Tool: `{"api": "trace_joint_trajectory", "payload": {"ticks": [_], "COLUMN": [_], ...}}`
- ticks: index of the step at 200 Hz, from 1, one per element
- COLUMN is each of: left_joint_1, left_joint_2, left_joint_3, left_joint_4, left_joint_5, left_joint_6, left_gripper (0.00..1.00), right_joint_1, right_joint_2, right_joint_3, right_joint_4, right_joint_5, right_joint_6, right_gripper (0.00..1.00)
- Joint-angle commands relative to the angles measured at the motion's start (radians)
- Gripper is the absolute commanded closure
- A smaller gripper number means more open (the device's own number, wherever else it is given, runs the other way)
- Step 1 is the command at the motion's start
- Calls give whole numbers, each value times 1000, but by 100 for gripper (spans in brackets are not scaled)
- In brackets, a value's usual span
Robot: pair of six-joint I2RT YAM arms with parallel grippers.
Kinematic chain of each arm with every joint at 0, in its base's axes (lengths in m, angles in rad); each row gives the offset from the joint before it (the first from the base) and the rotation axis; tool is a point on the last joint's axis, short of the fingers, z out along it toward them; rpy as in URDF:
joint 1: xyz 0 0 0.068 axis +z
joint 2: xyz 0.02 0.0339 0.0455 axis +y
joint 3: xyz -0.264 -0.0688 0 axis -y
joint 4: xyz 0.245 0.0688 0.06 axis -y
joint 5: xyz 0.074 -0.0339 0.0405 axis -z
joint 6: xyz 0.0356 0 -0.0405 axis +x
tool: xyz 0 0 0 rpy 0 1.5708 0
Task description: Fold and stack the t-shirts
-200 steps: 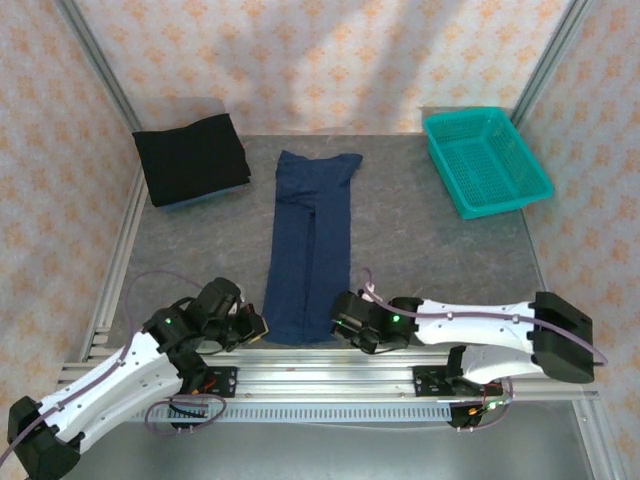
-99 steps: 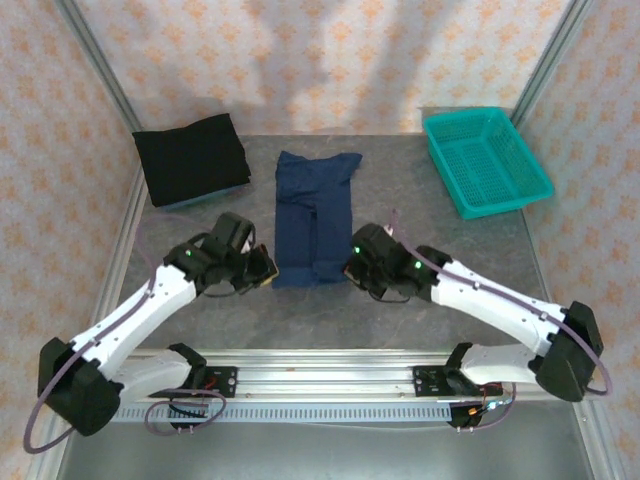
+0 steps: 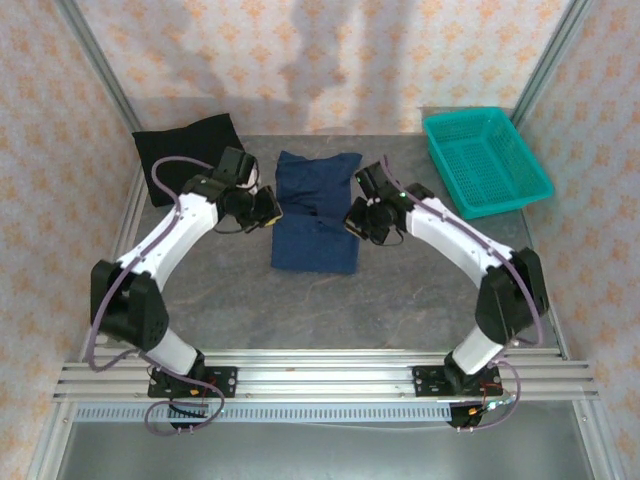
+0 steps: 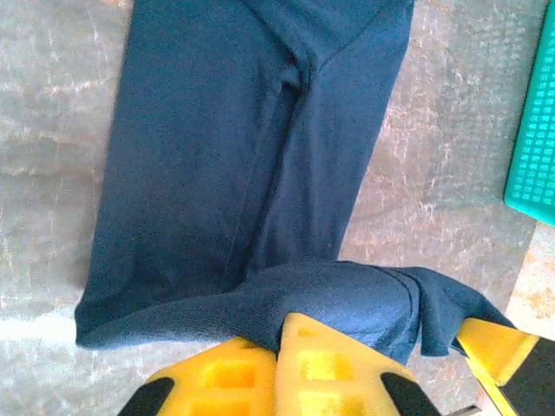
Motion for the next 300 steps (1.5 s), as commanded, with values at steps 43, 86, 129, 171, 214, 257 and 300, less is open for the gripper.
{"api": "trace_joint_trajectory", "payload": {"ticks": [43,86,129,171,214,257,300], "left_joint_1": [65,90,113,141,157,159,134], "left_joint_2": [232,382,521,692,798,524,15], "left_joint_3": [237,360,467,752,1261,1087,274], "left_joint_4": [-57,-81,-82,-123,-178,-292,-145], "left_joint_5": [10,10,7,49,98,53,23], "left_joint_6": [85,105,101,26,-120,30,160], "left_gripper": [100,100,100,83,47,42,32], "right_joint_1": [-85,-122,-146,-209,-284,-258,-182], "right_joint_2": [248,403,564,789,780,408,-44], "right_joint_3": [262,414,569,940,1257,867,105], "right_joint_4": [-137,-183,-202,-196,4,-132,98], "right_joint_5": [-41,-57,-82,-171,-303,-265,-226], "right_joint_6": [-156,-192,-201,-131,48,-157,-149], "right_gripper": [100,100,100,71,37,32,28]}}
